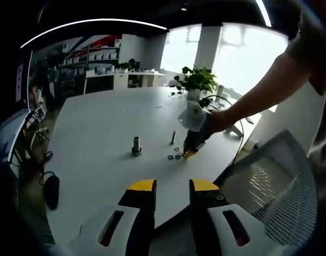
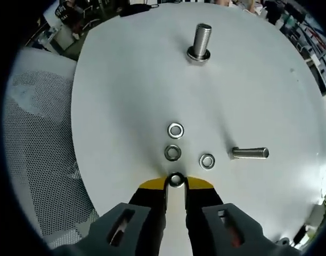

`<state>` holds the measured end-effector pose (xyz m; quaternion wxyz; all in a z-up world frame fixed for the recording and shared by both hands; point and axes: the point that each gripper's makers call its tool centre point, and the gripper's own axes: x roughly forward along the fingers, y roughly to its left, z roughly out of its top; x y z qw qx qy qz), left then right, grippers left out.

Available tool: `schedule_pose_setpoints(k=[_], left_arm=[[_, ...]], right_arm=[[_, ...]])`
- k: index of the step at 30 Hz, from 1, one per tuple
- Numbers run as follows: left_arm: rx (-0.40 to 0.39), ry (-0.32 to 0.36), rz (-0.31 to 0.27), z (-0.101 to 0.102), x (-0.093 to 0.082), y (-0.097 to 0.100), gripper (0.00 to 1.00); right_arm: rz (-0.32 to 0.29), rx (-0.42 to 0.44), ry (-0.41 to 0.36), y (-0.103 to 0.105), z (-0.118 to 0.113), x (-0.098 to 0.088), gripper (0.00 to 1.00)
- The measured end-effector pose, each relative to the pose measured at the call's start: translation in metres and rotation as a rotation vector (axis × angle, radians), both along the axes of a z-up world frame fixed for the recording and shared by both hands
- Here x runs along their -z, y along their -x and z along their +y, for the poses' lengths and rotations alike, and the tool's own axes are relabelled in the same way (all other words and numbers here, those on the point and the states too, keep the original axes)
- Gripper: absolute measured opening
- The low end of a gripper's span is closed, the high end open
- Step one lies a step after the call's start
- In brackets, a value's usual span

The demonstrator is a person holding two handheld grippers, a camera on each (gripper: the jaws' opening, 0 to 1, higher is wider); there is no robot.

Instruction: Place the washer onto the threaded stud by aligning its center hole with the stud, sliding it down to the base, and recovering from edge contact or off-axis alignment until the washer reaches the visible bottom stop.

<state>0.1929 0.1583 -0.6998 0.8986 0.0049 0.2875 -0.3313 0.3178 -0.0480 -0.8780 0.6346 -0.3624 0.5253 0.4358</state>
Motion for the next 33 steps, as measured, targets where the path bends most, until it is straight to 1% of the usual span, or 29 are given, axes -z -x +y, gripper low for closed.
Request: schedule_pose_setpoints(k=[1, 2, 4, 5, 7, 9, 10, 12, 19, 21, 25, 29, 33], left_arm=[[-0.013, -0.039, 0.013, 0.004, 0.005, 0.0, 0.23], [-0.012, -0.038, 0.016, 0.004, 0.006, 0.0, 0.22], [-0.013, -0.004, 0.002, 0.002, 0.001, -0.001, 0.22], [-0.013, 0.001, 0.001, 0.003, 0.0, -0.001, 0.22], [-0.005, 0.018, 0.004, 0.0, -0.001, 0.0, 0.23], [-0.001, 0.016, 0.0, -0.001, -0.002, 0.001, 0.23], [-0.001, 0.013, -0.008, -0.001, -0.003, 0.0, 0.23], [-0.002, 0.023, -0.013, -0.001, -0.004, 0.0, 0.23], [0.006, 0.018, -0.013, -0.003, -0.004, 0.0, 0.23], [0.007, 0.016, -0.018, -0.002, -0.004, -0.001, 0.23], [0.008, 0.013, -0.013, -0.003, -0.003, 0.0, 0.23], [0.009, 0.014, -0.016, -0.003, -0.004, 0.0, 0.23], [0.003, 0.021, -0.019, -0.002, -0.005, -0.001, 0.23]], right_arm=[[0.007, 0.006, 0.002, 0.002, -0.001, -0.001, 0.13], [0.003, 0.01, 0.001, 0.002, -0.002, -0.002, 0.13], [-0.013, 0.041, -0.015, -0.002, -0.005, -0.006, 0.13], [-0.018, 0.053, -0.019, -0.004, -0.006, -0.008, 0.13], [-0.071, 0.049, -0.015, -0.015, -0.01, -0.016, 0.13], [-0.067, 0.085, -0.036, -0.018, -0.011, -0.023, 0.13], [-0.075, 0.093, -0.045, -0.022, -0.01, -0.028, 0.13], [-0.086, 0.099, -0.046, -0.027, -0.012, -0.034, 0.13], [-0.133, 0.131, -0.082, -0.041, -0.01, -0.052, 0.13], [-0.14, 0.133, -0.085, -0.043, -0.01, -0.056, 0.13], [-0.181, 0.131, -0.078, -0.051, -0.014, -0.063, 0.13], [-0.193, 0.166, -0.102, -0.059, -0.014, -0.069, 0.13], [-0.208, 0.159, -0.1, -0.064, -0.014, -0.07, 0.13]])
